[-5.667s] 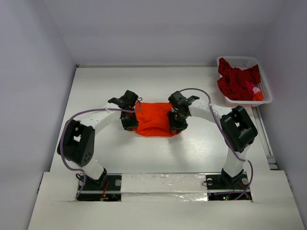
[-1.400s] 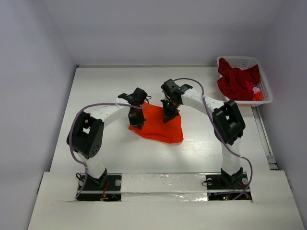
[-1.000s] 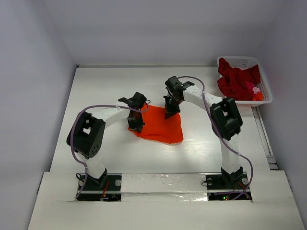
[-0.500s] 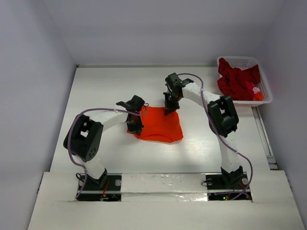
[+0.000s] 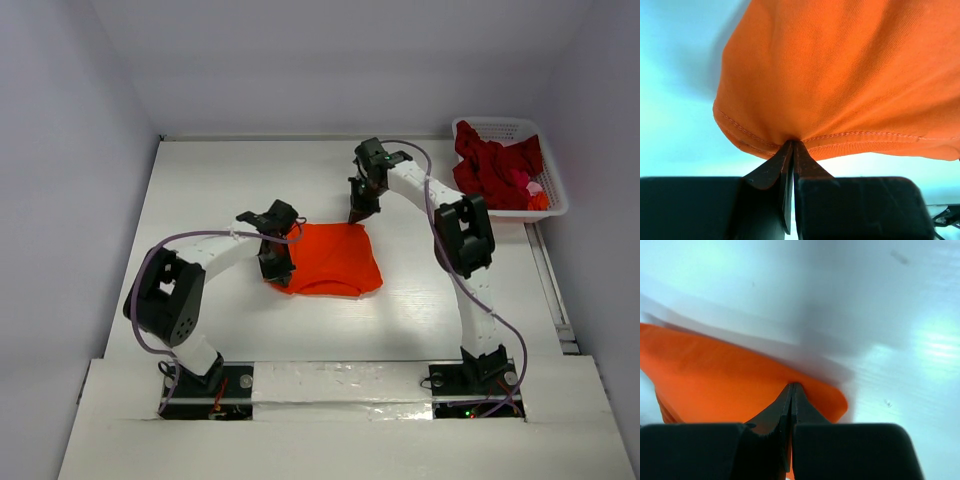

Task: Fold and stack the t-shirts
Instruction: Smooth out wrinkles on the folded tshirt

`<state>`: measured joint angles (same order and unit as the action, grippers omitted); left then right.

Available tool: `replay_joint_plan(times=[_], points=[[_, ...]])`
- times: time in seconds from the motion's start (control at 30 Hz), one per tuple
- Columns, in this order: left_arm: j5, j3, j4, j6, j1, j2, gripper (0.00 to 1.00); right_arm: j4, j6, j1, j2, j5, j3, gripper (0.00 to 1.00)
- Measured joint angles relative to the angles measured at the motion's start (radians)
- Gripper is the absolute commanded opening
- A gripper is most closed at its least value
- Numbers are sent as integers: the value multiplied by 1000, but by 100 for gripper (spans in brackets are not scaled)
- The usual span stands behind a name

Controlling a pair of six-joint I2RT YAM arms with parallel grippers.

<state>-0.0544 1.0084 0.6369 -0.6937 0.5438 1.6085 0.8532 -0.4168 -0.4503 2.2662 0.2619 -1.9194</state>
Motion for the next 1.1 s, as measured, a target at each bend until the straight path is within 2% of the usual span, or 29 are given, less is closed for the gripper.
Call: replay_joint_plan(times=[0.17,0.3,0.43,0.57,0.77,0.93,1.1], points=[[-11,23,32,-4,4,-2,0,6,13,11,24,3,-41,0],[8,127,95,-11,9,-22,0,9,21,10,7,-8,-34,0],[73,315,116,-18,11,-64,0,13,21,10,-103,-20,24,0],[120,397,83,-17,8,-80,0,9,21,10,-266,-26,82,0],[159,394,-11,-2,-3,16,0,-49,19,-17,-410,-33,224,0],[159,342,-100,10,-3,138,0,-98,-2,-60,-367,-28,398,0],[151,340,-143,16,-3,193,0,-109,-14,-109,-307,-27,441,0]])
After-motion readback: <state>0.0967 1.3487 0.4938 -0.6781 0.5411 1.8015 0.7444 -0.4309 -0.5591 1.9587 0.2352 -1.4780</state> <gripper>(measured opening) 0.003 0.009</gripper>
